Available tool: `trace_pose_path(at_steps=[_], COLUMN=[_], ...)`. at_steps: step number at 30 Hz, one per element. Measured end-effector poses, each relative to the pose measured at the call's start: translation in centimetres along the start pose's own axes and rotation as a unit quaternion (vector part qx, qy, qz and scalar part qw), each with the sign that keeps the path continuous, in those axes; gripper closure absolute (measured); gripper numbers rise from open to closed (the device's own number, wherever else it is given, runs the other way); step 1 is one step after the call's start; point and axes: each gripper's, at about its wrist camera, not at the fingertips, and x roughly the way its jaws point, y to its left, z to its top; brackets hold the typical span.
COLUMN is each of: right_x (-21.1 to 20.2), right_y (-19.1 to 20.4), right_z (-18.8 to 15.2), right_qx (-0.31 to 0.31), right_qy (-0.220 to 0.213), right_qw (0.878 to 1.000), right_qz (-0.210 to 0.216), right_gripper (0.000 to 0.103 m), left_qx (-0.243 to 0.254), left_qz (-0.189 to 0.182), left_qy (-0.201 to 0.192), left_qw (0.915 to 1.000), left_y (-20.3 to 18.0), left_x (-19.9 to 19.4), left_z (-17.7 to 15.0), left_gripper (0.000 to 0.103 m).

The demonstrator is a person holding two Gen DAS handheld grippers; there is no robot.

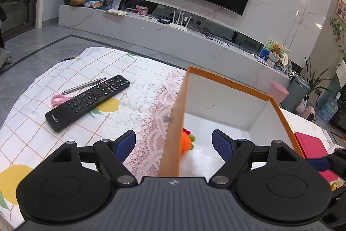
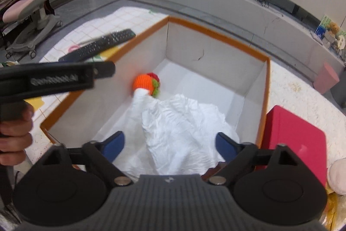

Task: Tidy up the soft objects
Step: 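Move both tools away from the box back to the pile of soft items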

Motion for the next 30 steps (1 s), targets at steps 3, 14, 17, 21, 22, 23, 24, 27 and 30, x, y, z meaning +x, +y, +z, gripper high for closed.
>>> trace_pose_path(at_steps=[3,14,17,21,22,23,24,27,30], right_x=[-1.5,-9.1,-11.2,-13.4,-13.8,-14.1,-14.4,-15.1,-15.5], right_y=[-0.3,-3.0,-4.7,-8.1,-9.2,-10.3,-11.6,-15.3,-17.9], right_z=[-0.2,-2.7,-3.8,-5.8,-6.4,-6.9,-7.5,-9.3,-10.9], right_qx=[0.005,0.014,0.019,0.02,0.023,0.032,0.047,0.1,0.15], right_qy=[-0.013,-0.107,-0.125,-0.15,-0.155,-0.157,-0.157,-0.158,-0.164], right_qw=[1.0,0.994,0.992,0.988,0.987,0.985,0.984,0.979,0.971], right_qz=[0.007,0.008,-0.001,-0.035,-0.044,-0.055,-0.067,-0.085,-0.089], right_gripper=[0.007,0.002,0.002,0.002,0.002,0.002,0.002,0.002,0.002], left_qx=[0.007,0.039,0.041,0.037,0.045,0.059,0.07,0.09,0.104], left_qz=[-0.005,-0.002,0.002,-0.03,-0.027,-0.023,-0.021,-0.024,-0.014], left_qy=[-0.004,-0.036,-0.037,-0.044,-0.048,-0.055,-0.06,-0.057,-0.051], left_qw=[1.0,0.9986,0.9985,0.9979,0.9974,0.9965,0.9956,0.994,0.9932], left_y=[-0.6,-2.7,-3.4,-4.6,-5.1,-5.8,-6.3,-8.0,-9.9], left_x=[0.0,-0.9,-1.5,-2.9,-3.1,-3.3,-3.4,-3.4,-3.0], left_z=[-0.1,0.1,0.3,0.4,0.3,0.2,0.1,-0.2,-0.6], left_gripper=[0.009,0.009,0.009,0.009,0.009,0.009,0.009,0.009,0.009])
